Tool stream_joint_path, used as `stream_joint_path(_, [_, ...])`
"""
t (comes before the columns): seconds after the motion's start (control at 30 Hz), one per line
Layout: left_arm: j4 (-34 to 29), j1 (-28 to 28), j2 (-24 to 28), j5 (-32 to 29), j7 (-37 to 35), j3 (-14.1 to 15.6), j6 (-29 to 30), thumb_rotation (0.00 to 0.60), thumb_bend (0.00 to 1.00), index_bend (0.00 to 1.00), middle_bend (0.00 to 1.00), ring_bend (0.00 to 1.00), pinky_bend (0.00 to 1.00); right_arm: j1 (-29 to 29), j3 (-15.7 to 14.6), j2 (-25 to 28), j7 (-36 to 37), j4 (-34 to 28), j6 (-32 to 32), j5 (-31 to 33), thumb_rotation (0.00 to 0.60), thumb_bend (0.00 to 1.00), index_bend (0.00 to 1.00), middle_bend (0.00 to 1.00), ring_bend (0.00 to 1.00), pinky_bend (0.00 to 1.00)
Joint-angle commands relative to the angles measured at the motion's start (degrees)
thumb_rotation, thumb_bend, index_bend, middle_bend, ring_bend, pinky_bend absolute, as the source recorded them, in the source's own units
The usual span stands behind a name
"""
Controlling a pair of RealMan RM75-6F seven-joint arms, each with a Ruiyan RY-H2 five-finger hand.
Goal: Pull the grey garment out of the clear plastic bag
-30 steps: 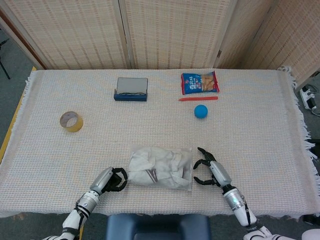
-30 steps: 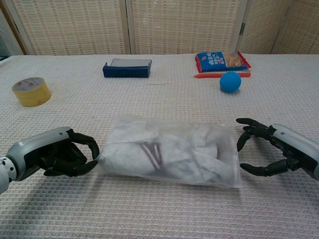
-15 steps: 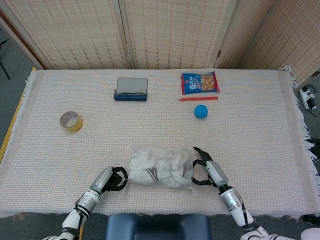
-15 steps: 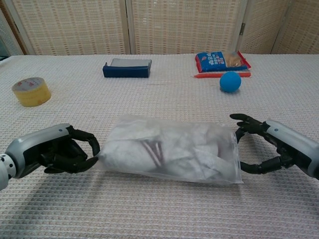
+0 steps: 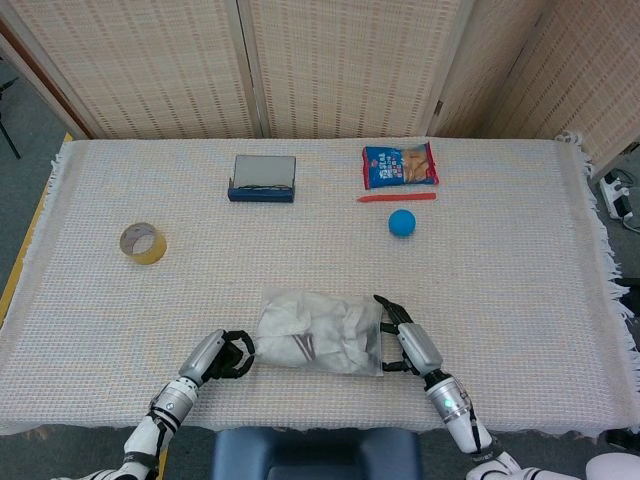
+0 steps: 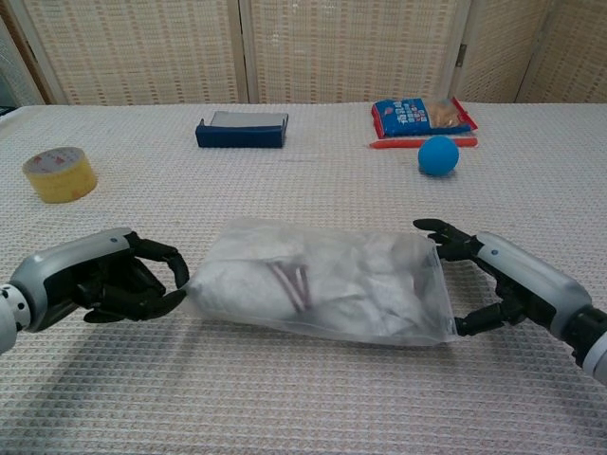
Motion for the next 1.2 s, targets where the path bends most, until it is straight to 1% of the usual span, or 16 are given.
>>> stream_joint_path(0.03, [-0.04,-0.01,0.18,-0.03,-0.21,-0.04,-0.11,0.600,0.88,0.77,1.00,1.00,1.00,-0.04,0.14,-0.70,-0.44,0.71,0.18,0.27,0.600,0.37,0.60,0.00,0.00,0.00])
stream_joint_path(0.23, [0.13,0.04,0.46,0.13,-0.62,-0.01,-0.16,0.600,0.88,0.77,1.00,1.00,1.00,-0.28,0.16,-1.80,-1.12,2.31,1.23,0.13,0.600,0.51,0.69,0.03,0.00,0.00])
stream_joint_path(0.33, [0.26,0.03,0.49,0.12,-0.77,0.01,-0.22,0.600,0.88,0.77,1.00,1.00,1.00,-0.41,0.27,-1.95,-1.56,2.76,1.62,0.23,0.600,0.55,0.72,0.05,0.00,0.00])
stream_joint_path(0.43, [0.31,0.00,0.45,0.11,-0.85,-0.02,-0.23,0.600,0.88,0.77,1.00,1.00,1.00,-0.45,0.32,-1.95,-1.66,2.79,1.71,0.35,0.600,0.61,0.75,0.07,0.00,0.00])
stream_joint_path(0.53, [0.23,-0.02,0.44,0.09,-0.84,0.00,-0.25,0.600,0.88,0.77,1.00,1.00,1.00,-0.42,0.17,-1.93,-1.73,2.82,1.78,0.18,0.600,0.66,0.76,0.07,0.00,0.00])
stream_joint_path(0.63, [0.13,-0.03,0.49,0.10,-0.75,0.01,-0.18,0.600,0.88,0.77,1.00,1.00,1.00,-0.40,0.09,-1.90,-1.62,2.82,1.75,0.15,0.600,0.69,0.76,0.08,0.00,0.00])
stream_joint_path(0.83, [0.20,-0.04,0.65,-0.10,-0.71,-0.13,-0.04,0.600,0.88,0.77,1.00,1.00,1.00,-0.57,-0.06,-1.92,-0.74,2.51,2.21,-0.05,0.600,0.69,0.76,0.08,0.00,0.00])
stream_joint_path(1.03, [0.54,0.00,0.93,-0.08,-0.98,-0.25,0.02,0.600,0.88,0.78,1.00,1.00,1.00,-0.88,0.39,0.60,0.46,-0.89,2.35,0.63,0.600,0.70,0.76,0.08,0.00,0.00])
stream_joint_path(1.2, [1.16,-0.08,0.78,-0.34,-1.11,-0.34,-0.16,0.600,0.88,0.78,1.00,1.00,1.00,-1.20,0.60,3.16,-0.39,-3.27,2.84,0.85,0.600,0.70,0.76,0.08,0.00,0.00])
